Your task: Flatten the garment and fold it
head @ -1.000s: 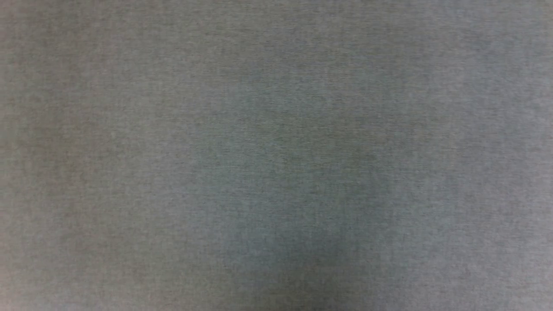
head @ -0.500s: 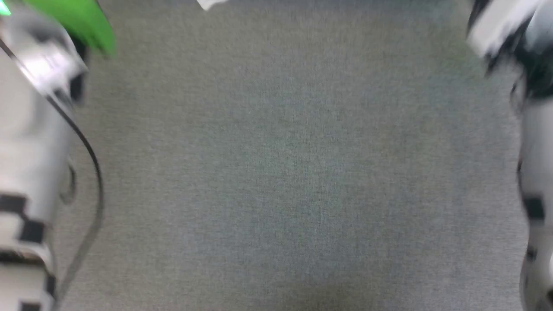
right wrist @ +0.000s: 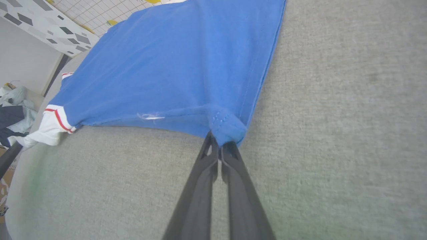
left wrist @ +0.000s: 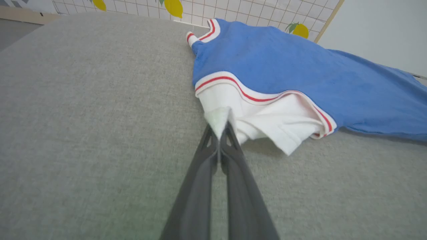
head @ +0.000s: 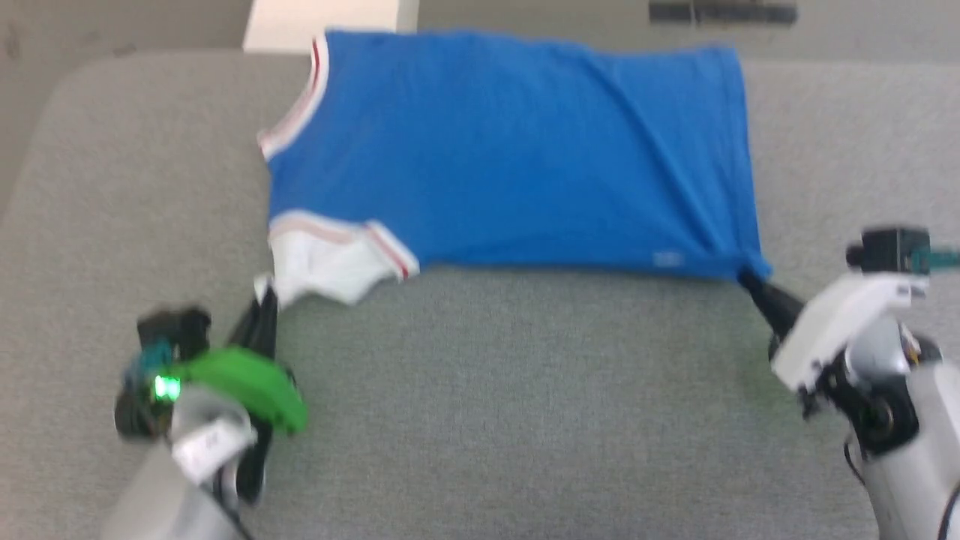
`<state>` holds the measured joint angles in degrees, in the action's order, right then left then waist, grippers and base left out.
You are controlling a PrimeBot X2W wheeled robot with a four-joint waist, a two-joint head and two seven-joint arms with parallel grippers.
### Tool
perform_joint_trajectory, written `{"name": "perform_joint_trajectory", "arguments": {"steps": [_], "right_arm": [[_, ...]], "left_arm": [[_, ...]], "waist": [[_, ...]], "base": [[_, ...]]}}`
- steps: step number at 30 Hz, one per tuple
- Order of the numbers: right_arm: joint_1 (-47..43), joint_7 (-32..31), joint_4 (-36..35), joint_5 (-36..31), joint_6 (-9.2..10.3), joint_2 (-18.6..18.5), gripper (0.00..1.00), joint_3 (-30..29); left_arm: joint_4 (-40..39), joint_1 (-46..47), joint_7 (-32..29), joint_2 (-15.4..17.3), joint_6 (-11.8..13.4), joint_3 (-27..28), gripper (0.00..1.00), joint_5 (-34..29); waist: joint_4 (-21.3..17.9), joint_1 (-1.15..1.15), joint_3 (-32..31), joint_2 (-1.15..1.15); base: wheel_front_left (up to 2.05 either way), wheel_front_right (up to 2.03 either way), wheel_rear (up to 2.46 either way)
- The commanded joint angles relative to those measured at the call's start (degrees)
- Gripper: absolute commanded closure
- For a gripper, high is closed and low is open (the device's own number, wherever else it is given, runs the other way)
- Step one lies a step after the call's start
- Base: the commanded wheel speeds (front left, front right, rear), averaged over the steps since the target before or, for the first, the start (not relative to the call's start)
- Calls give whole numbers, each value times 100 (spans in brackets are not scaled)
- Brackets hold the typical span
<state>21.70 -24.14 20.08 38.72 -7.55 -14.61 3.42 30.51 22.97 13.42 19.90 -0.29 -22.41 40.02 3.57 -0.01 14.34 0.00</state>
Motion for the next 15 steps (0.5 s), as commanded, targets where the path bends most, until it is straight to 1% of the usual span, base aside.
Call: {"name": "perform_joint_trajectory", "arguments": {"steps": [1, 5, 9, 10, 15], "right_arm": [[-218, 58, -63, 66, 6, -19, 100, -61], [-783, 56, -276, 136, 6, -65, 100, -202], [-1325, -125, -532, 185, 6, -119, 100, -316], [-1488, -202, -608, 198, 6, -133, 100, -348], [-2250, -751, -959, 302, 6, -134, 100, -531]], "left_arm": [[-171, -295, -28, 36, 120, 59, 100, 112], [-825, -1191, -309, 140, 413, 152, 100, 366], [-1496, -2001, -657, 277, 760, 243, 100, 597], [-1679, -2221, -760, 316, 872, 281, 100, 669], [-2406, -3120, -1244, 553, 1277, 395, 100, 947]], "waist": [[11, 1, -613, 0], [-1, 1, -801, 0], [-14, 1, -958, 0], [-10, 1, -998, 0], [-16, 1, -1196, 0]], "base": [[0, 0, 0], [0, 0, 0], [0, 0, 0], [0, 0, 0], [0, 0, 0]]}}
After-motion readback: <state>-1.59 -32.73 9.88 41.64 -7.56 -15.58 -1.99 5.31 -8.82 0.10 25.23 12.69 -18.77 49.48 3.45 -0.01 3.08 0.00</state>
